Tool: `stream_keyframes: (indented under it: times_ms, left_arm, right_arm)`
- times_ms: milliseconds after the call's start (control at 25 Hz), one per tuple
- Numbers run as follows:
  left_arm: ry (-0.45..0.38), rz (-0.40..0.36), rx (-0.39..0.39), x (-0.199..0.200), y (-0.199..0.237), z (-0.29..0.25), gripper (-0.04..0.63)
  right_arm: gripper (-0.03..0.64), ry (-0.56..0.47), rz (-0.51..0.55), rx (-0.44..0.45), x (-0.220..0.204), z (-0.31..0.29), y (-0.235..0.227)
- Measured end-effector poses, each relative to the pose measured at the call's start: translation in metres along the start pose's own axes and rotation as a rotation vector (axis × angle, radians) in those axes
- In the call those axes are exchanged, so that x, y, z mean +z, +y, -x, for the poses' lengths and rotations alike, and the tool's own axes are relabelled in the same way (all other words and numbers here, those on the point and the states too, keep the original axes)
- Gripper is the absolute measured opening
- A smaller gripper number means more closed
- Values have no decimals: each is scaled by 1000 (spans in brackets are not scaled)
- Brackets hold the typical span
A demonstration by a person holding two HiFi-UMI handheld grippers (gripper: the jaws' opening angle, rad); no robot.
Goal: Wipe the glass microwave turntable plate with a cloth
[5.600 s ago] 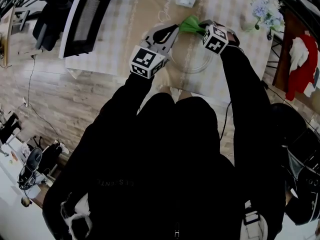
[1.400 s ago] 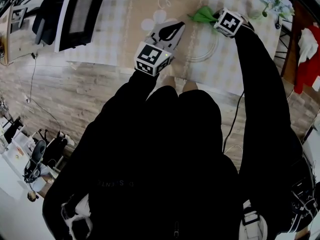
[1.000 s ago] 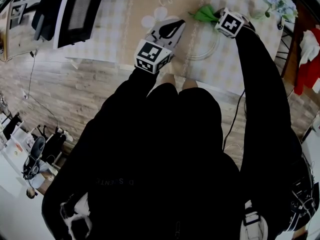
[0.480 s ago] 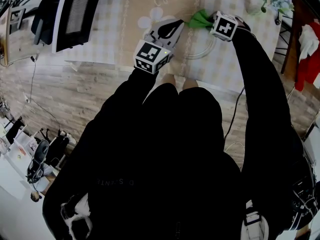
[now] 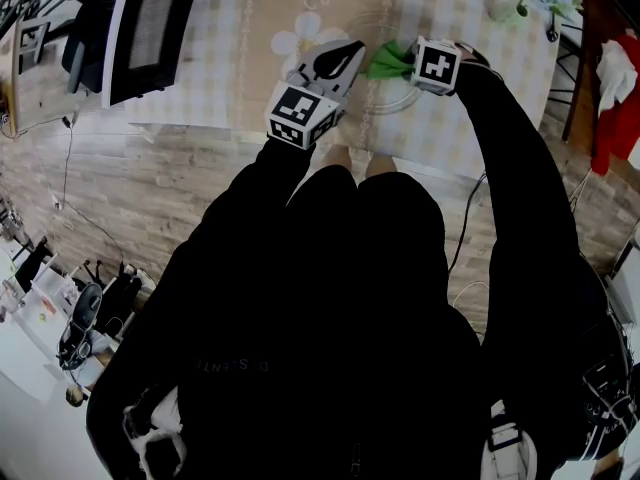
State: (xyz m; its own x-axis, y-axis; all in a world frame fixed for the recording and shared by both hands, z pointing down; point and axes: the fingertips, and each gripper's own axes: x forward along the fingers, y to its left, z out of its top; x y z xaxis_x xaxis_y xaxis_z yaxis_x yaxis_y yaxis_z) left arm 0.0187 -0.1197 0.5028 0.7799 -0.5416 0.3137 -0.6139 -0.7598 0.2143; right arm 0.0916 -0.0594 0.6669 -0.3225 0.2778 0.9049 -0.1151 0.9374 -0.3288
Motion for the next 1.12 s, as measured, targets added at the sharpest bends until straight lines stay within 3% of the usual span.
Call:
stream_keyframes:
  times_ms: [680, 1120]
  left_arm:
    - [-3, -7, -12, 0, -8, 3, 21]
    - [-25, -10, -19, 8, -12, 9, 21]
  right_arm:
    - [107, -29, 34, 113, 10, -25, 65]
    - [109, -26, 13, 263, 14, -37, 123]
